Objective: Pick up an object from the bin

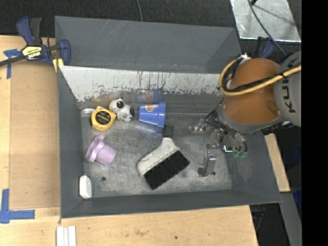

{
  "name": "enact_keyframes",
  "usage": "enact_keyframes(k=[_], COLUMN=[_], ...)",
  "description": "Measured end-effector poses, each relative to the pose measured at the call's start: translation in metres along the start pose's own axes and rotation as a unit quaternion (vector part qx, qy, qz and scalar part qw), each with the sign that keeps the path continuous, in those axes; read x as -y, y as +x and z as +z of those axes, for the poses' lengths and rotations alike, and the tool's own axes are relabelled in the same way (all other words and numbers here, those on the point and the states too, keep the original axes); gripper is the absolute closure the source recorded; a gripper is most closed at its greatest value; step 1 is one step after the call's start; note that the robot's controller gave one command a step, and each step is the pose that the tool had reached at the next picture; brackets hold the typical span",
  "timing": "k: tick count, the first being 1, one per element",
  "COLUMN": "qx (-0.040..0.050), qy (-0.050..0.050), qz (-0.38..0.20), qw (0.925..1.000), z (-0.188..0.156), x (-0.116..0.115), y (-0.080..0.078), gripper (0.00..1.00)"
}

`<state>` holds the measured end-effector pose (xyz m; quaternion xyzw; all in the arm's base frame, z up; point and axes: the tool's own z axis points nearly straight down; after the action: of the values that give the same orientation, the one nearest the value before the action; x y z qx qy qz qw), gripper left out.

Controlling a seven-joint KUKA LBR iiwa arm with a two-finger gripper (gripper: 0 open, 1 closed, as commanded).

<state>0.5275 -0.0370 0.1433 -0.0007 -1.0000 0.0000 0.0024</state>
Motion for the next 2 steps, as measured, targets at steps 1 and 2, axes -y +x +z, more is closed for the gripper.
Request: enact_keyframes(k=[1, 2], qx=[0.0038, 0.0038], qy=[0.0, 0.0], qz=[0.0, 0.0], qw=[1.0, 1.0], z=[-0.0037, -0.0037], x=[0.0, -0.0001], y=[-0.0019, -0.0019], gripper=[0.0, 0.0])
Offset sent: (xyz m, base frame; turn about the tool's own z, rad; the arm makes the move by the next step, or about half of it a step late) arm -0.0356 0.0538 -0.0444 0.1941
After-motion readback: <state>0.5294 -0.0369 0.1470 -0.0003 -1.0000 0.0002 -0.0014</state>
